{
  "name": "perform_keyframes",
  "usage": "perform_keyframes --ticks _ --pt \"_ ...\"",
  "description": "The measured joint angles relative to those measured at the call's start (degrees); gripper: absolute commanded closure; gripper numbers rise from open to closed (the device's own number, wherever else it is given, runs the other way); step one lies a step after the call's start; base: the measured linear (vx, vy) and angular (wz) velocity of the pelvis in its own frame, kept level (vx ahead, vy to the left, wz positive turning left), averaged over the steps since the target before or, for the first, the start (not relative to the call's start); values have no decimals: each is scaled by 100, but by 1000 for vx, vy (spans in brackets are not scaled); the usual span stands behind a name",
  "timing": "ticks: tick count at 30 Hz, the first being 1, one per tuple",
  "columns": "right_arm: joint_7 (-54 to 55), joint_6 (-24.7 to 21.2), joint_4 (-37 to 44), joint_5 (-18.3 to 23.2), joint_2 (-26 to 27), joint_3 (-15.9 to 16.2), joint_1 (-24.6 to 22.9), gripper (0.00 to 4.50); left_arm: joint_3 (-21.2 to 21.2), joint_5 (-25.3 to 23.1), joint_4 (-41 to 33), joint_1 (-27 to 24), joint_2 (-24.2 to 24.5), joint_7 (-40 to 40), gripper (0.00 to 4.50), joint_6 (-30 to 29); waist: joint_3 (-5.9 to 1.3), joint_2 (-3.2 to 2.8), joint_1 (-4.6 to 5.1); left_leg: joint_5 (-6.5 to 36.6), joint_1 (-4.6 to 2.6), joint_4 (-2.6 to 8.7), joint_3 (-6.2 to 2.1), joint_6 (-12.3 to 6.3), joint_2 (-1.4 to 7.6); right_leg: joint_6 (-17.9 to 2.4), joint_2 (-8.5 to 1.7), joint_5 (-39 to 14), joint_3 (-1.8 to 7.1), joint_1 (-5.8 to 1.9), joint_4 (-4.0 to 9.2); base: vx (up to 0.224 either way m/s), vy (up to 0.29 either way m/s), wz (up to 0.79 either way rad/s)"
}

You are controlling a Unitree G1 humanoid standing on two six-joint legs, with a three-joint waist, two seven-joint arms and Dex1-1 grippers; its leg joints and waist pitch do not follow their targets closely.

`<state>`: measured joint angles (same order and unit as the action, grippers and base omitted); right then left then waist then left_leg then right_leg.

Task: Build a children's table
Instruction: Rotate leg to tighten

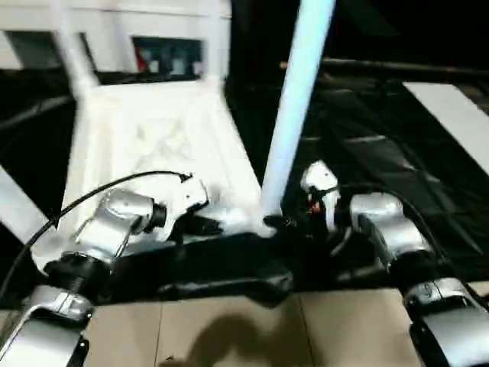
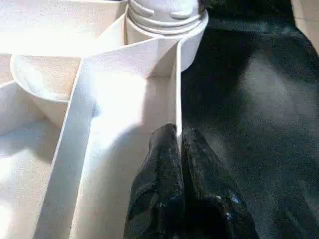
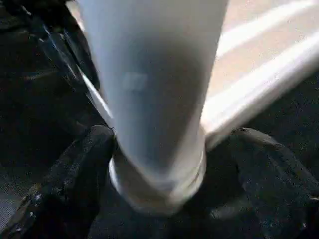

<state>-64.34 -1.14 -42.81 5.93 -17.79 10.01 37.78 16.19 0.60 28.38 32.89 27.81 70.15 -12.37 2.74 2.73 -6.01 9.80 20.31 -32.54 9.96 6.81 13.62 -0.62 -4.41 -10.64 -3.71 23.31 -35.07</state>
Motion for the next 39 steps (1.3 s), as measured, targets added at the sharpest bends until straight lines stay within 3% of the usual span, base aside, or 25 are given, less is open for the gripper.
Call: perform_keyframes --ticks 6,17,27,32,35,39 --pt "-155 -131 106 25 -25 25 -8 69 -7 0 54 0 -5 1 450 65 0 2 6 0 -7 -5 1 1 2 0 1 0 0 0 -12 0 0 0" --pt "-236 -224 83 20 -34 60 -9 171 -26 0 34 -11 -7 2 450 34 2 13 4 0 -7 -6 1 1 2 1 1 0 1 0 -12 0 0 0" --pt "-56 -210 -88 42 116 -28 2 228 -60 -12 16 -49 -27 4 450 -7 -8 38 37 -1 -17 -9 2 1 3 1 1 0 3 -4 -20 0 0 0" --pt "345 -201 -319 208 358 -350 -106 243 -80 -43 61 -34 -139 -202 450 -160 -13 45 79 -1 -29 -10 2 2 2 -2 0 2 5 -19 -28 0 0 0" --pt "1079 -192 -551 279 553 -655 -99 245 -86 -165 282 182 -505 -784 450 -373 -13 45 88 -1 -33 -11 1 4 1 -4 0 10 7 -23 -31 0 0 0" --pt "2390 -315 -777 299 898 -1048 36 246 -176 -295 942 593 -1174 -1780 450 -508 -3 -9 84 -2 -36 -11 -4 5 -3 10 0 30 6 -20 -26 0 0 0"
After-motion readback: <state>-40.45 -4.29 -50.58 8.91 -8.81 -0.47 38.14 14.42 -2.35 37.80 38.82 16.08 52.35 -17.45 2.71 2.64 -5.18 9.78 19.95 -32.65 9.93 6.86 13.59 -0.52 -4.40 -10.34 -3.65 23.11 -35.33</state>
